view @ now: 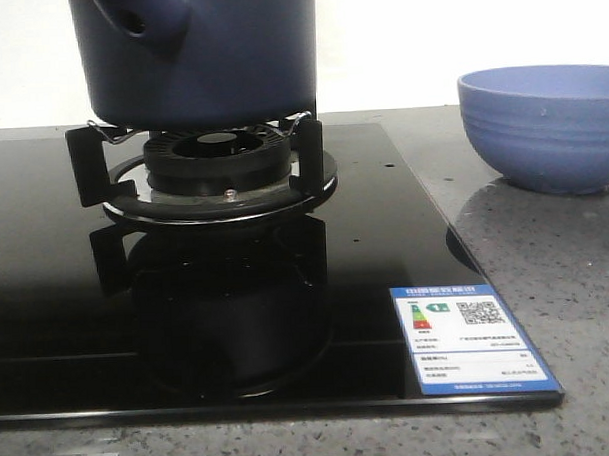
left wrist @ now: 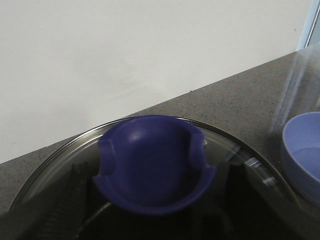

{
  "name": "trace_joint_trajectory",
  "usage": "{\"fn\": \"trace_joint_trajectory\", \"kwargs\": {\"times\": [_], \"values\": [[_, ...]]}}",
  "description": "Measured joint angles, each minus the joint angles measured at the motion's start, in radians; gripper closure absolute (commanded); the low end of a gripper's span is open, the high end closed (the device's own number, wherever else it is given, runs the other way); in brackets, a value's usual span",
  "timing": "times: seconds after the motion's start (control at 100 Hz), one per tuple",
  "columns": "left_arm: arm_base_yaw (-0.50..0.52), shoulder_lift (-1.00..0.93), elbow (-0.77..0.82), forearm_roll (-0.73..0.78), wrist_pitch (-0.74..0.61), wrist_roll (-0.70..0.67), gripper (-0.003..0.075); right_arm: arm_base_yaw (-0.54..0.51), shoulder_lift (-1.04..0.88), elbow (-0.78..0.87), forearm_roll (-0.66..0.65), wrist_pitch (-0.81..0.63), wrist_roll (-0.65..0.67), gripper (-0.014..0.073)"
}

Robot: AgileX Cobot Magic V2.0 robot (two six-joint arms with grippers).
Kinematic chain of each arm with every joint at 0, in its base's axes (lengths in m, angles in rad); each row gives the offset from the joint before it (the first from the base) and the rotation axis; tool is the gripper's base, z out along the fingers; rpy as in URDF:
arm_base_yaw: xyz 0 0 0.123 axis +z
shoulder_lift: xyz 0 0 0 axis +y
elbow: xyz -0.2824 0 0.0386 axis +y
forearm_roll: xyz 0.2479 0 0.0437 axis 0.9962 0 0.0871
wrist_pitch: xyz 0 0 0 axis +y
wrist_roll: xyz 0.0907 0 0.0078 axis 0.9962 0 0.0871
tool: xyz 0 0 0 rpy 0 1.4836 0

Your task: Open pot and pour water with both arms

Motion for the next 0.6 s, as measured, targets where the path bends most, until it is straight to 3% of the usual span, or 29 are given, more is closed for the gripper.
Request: {"fn": "trace_joint_trajectory", "kwargs": {"times": [0.6], "values": [[0.0,0.043,-0.001,0.0,-0.07,0.0,0.023,0.0,0.0,0.0,0.0,0.007,0.0,0.0177]]}}
